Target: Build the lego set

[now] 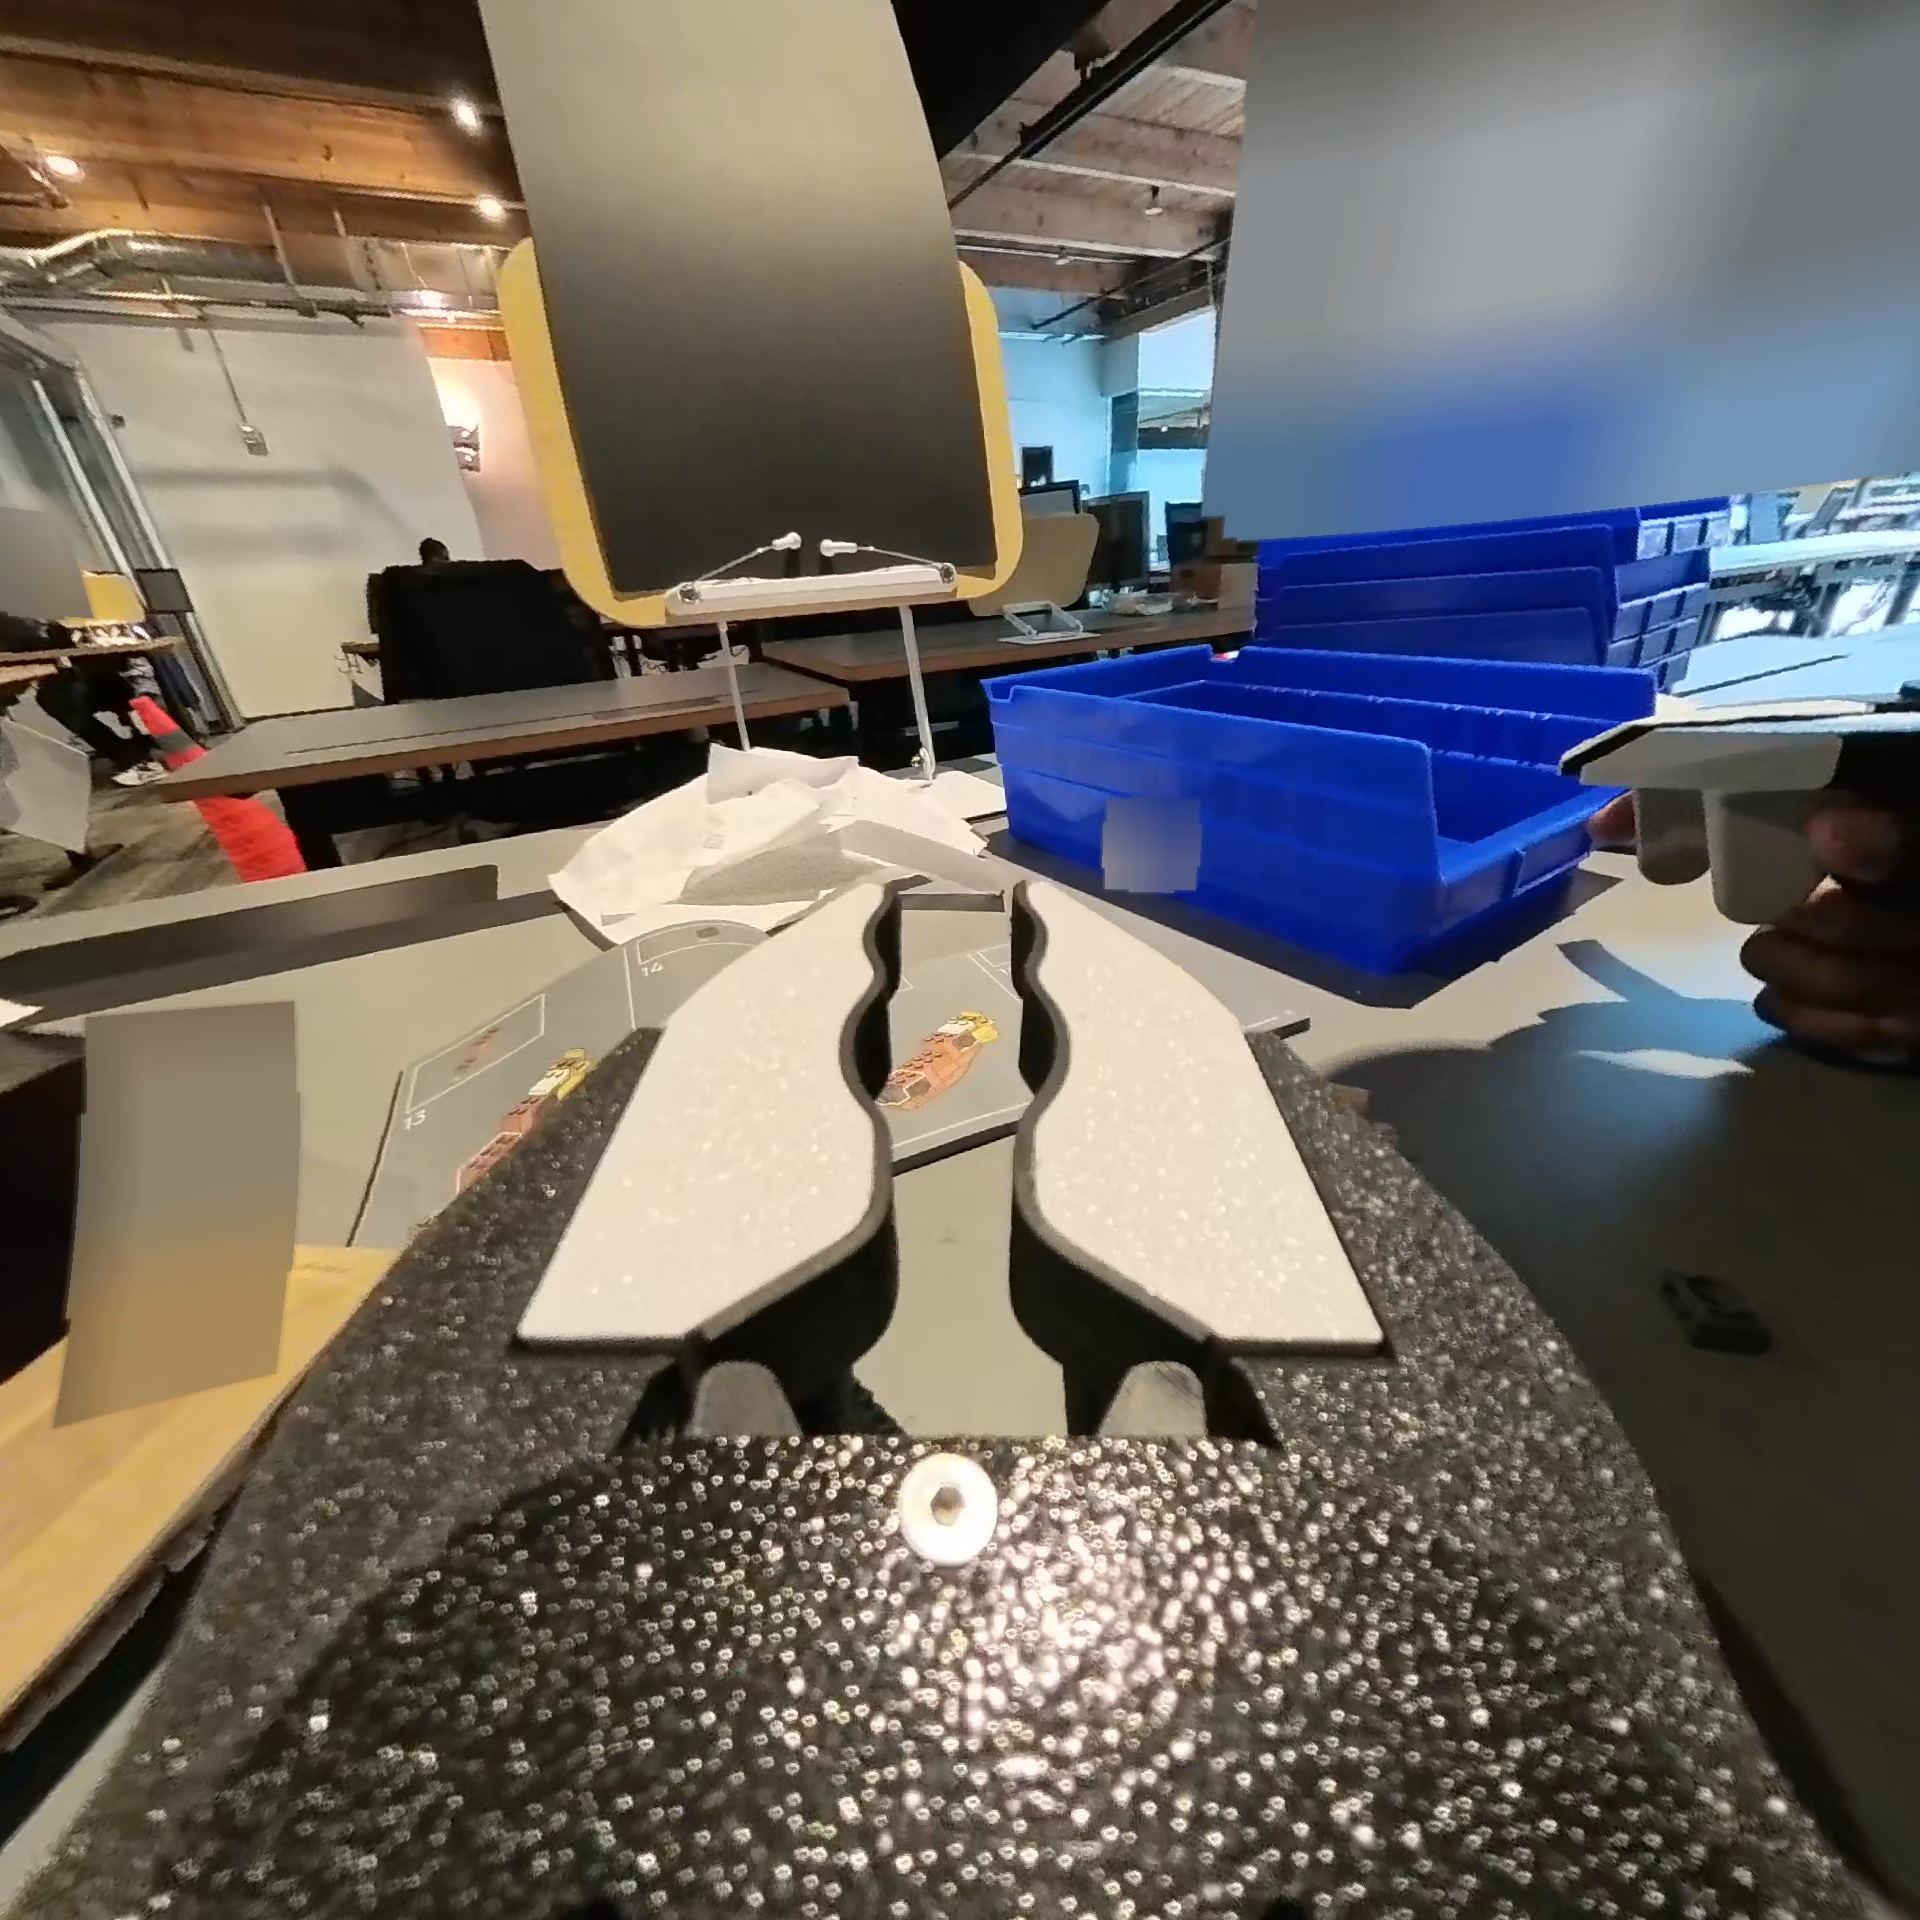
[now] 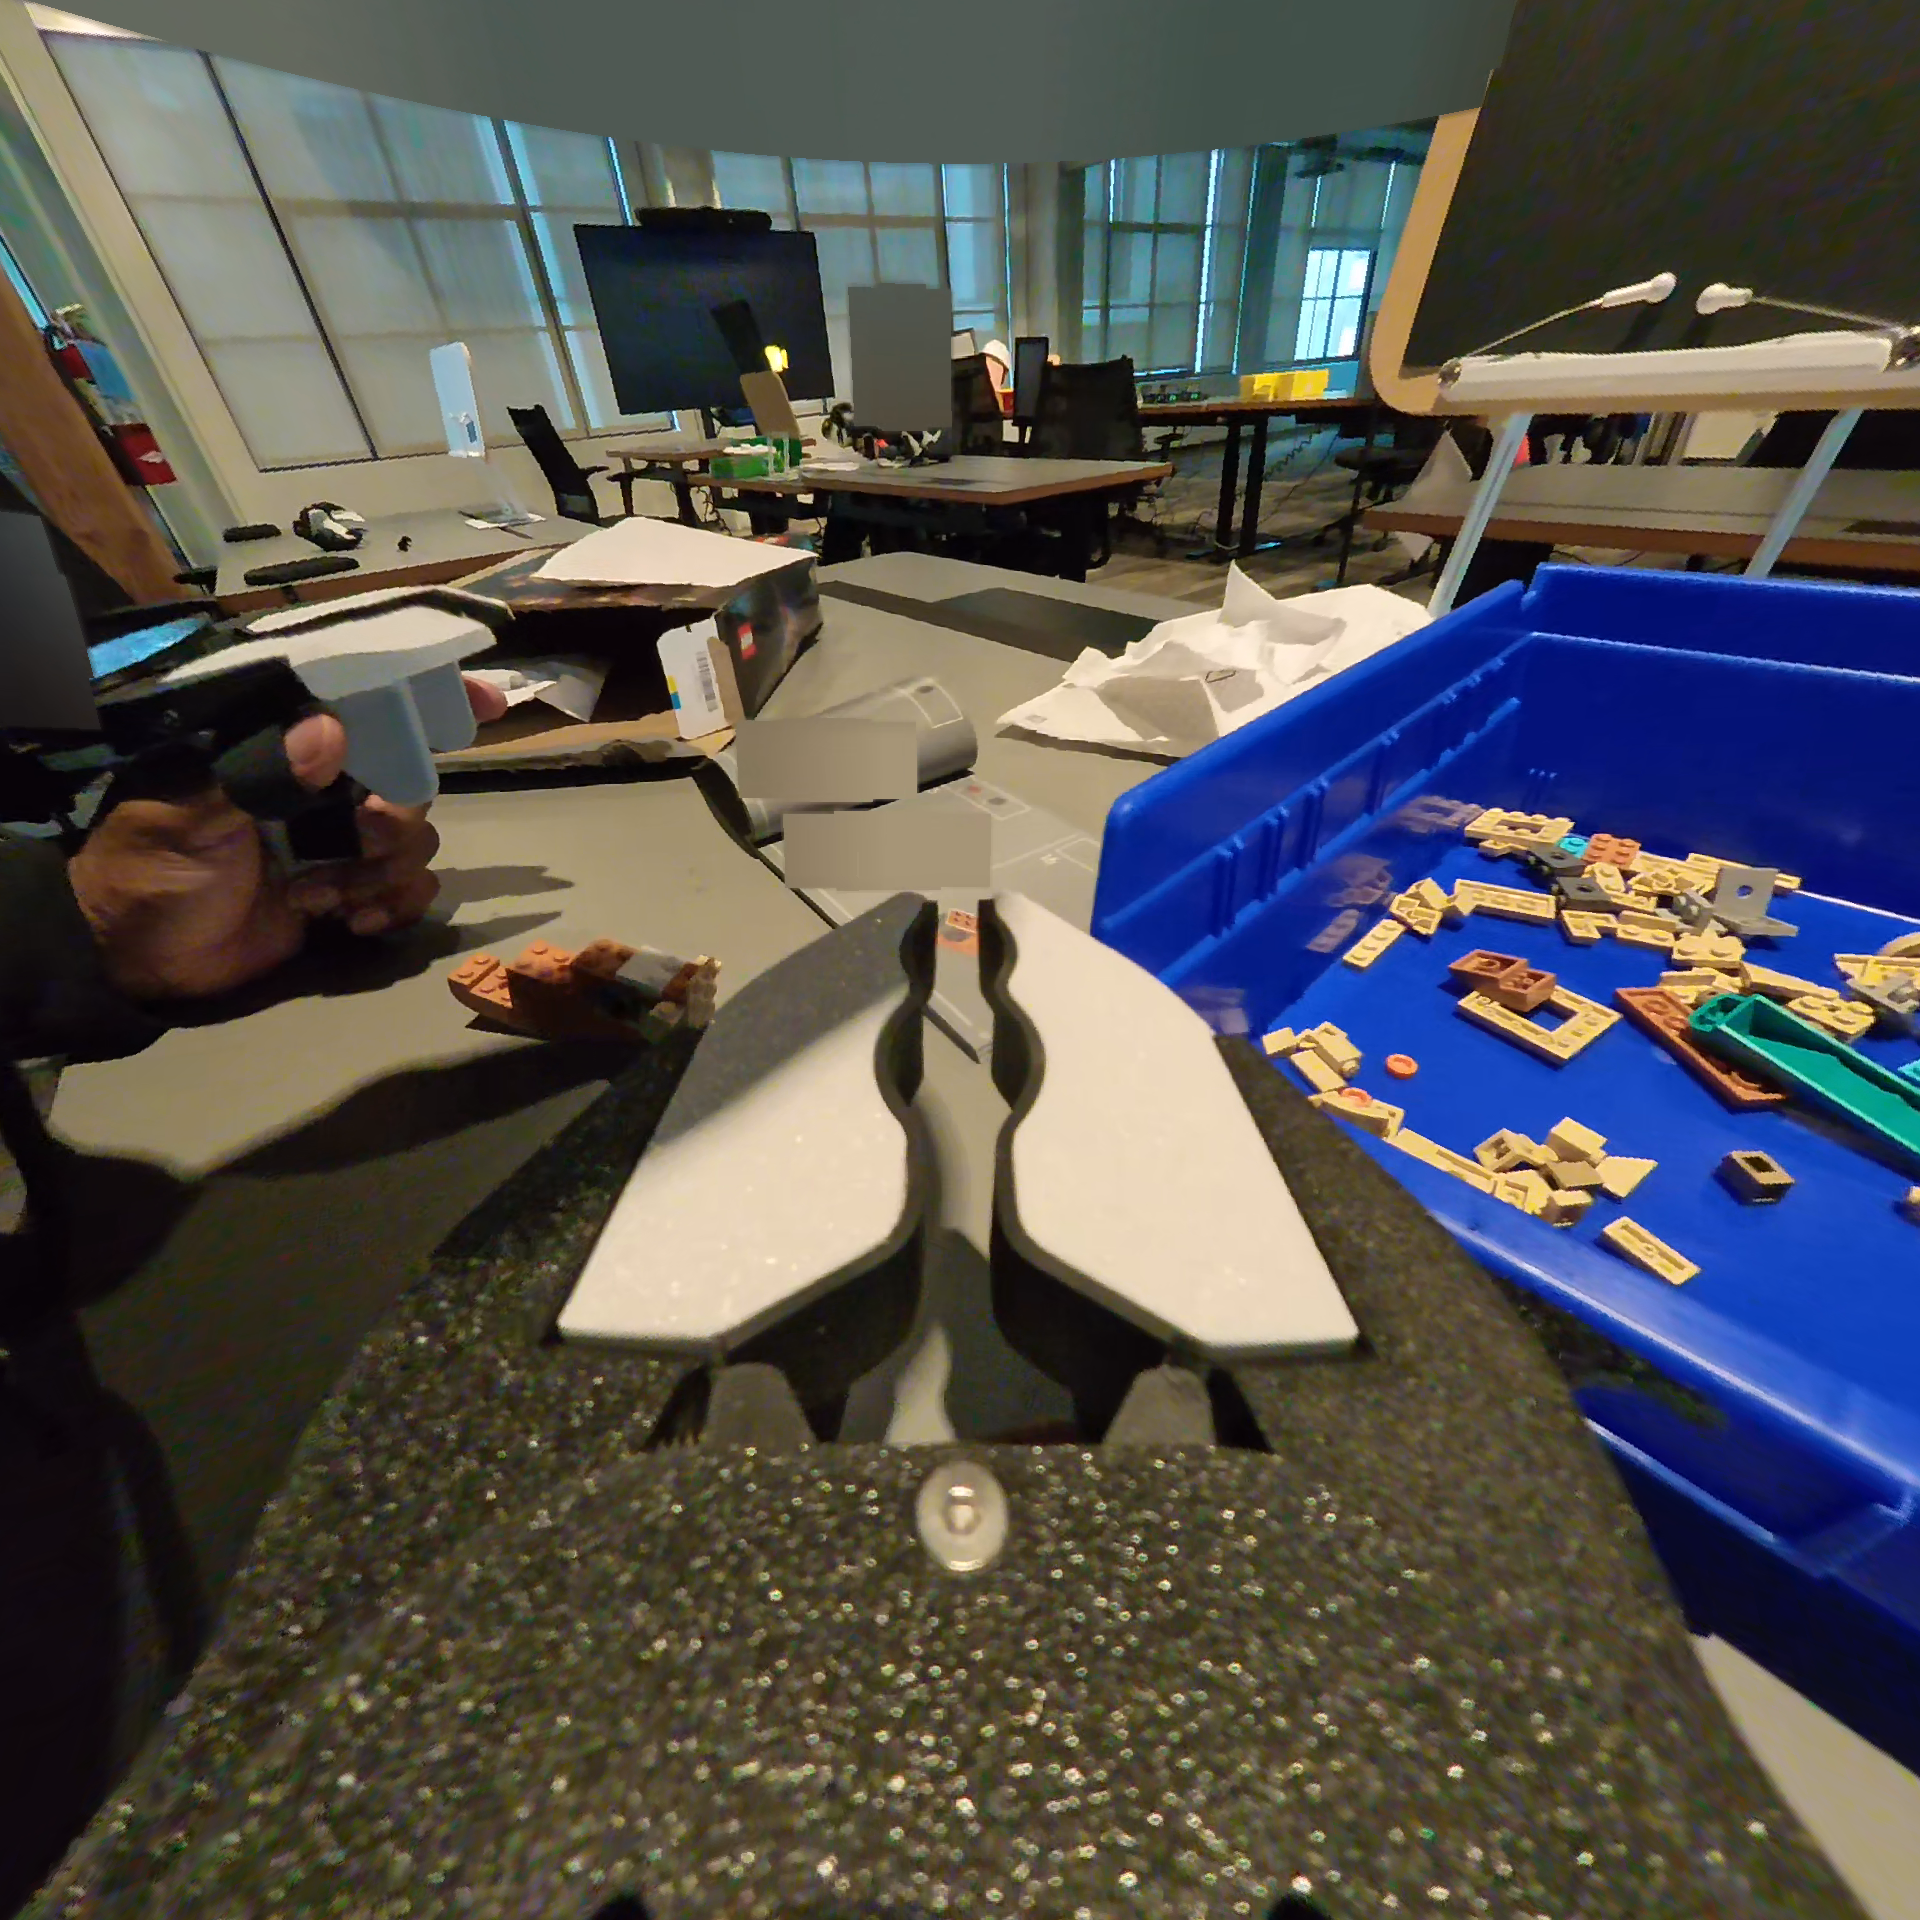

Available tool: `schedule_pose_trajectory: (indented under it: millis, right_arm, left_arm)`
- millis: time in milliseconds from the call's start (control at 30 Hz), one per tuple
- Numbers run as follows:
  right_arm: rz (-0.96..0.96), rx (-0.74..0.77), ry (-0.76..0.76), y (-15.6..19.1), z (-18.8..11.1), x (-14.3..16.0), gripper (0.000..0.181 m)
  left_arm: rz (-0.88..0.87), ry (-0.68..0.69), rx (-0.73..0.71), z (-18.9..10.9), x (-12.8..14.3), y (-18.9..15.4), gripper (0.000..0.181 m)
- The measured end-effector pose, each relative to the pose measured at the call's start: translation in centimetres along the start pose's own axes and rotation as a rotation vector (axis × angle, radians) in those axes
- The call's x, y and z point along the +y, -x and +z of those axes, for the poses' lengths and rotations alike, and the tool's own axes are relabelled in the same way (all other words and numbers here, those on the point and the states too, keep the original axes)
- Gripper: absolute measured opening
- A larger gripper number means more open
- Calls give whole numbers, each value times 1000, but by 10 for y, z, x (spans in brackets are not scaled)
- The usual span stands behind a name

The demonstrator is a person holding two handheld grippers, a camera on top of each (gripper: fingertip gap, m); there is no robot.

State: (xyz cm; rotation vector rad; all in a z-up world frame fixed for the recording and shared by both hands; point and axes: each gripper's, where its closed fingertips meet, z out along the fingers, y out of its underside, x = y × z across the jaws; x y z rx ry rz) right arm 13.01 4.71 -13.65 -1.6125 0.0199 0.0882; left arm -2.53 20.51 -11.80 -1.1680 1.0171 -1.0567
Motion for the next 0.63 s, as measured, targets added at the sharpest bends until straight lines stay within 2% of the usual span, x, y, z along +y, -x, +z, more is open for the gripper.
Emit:
schedule_pose_trajectory:
  millis: [333, 633]
  right_arm:
    - [-56, 18, -40, 3, -2, -5, 0]
    - [-118, -2, -21, 11, 5, -2, 0]
  left_arm:
    - [43, -22, 38, -1, -2, -9, 17]
    - [-79, -92, 51, -9, -11, 2, 16]
